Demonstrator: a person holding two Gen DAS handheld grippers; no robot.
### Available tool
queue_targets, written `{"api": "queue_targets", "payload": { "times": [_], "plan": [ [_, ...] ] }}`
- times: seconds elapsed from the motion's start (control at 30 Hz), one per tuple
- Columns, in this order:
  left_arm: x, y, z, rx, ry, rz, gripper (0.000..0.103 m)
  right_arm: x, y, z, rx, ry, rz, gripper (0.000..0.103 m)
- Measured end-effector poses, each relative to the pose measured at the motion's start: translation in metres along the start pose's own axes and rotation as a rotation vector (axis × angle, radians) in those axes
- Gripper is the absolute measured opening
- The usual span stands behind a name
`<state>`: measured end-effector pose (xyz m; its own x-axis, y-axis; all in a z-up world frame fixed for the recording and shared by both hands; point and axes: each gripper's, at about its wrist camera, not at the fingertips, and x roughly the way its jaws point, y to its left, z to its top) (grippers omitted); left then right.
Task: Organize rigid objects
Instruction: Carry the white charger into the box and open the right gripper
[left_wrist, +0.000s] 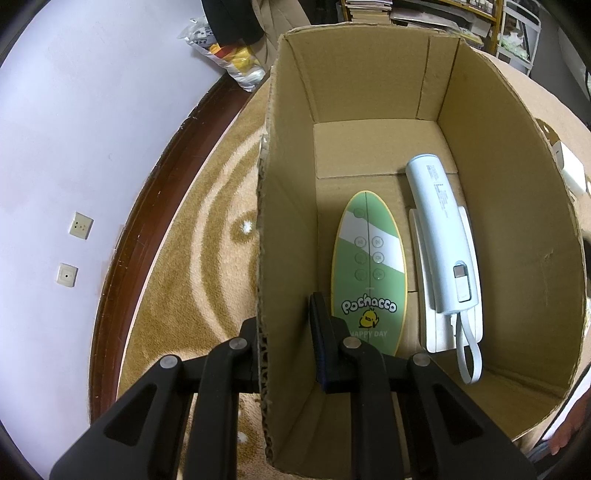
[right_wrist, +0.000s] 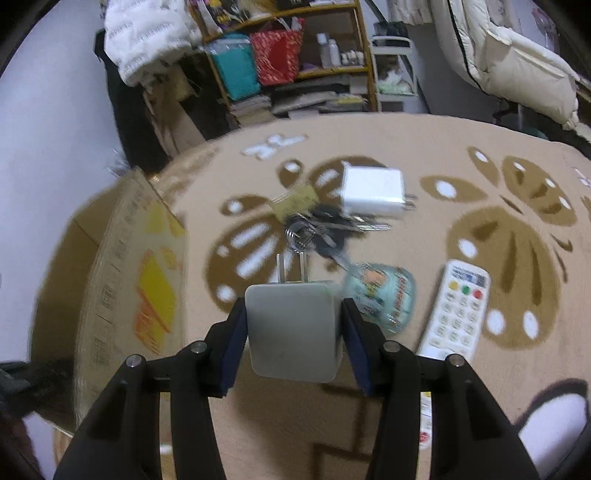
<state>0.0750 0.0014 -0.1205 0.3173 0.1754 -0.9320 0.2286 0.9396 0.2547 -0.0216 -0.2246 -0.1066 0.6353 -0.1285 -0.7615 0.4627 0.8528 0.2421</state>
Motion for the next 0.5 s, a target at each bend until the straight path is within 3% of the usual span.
{"api": "queue_targets", "payload": {
  "times": [0.23,0.5],
  "plan": [
    [0.001,-0.002,0.001,0.004,0.001,0.002,0.018,-0.018,0.04,0.014,-0.116,-0.112,0.076,0.052],
    [0.001,0.0,0.001,-0.001,-0.001,-0.011,0.018,-0.027,0.084,0.024,-0.21,-0.174,0.097,0.052]
  ]
}}
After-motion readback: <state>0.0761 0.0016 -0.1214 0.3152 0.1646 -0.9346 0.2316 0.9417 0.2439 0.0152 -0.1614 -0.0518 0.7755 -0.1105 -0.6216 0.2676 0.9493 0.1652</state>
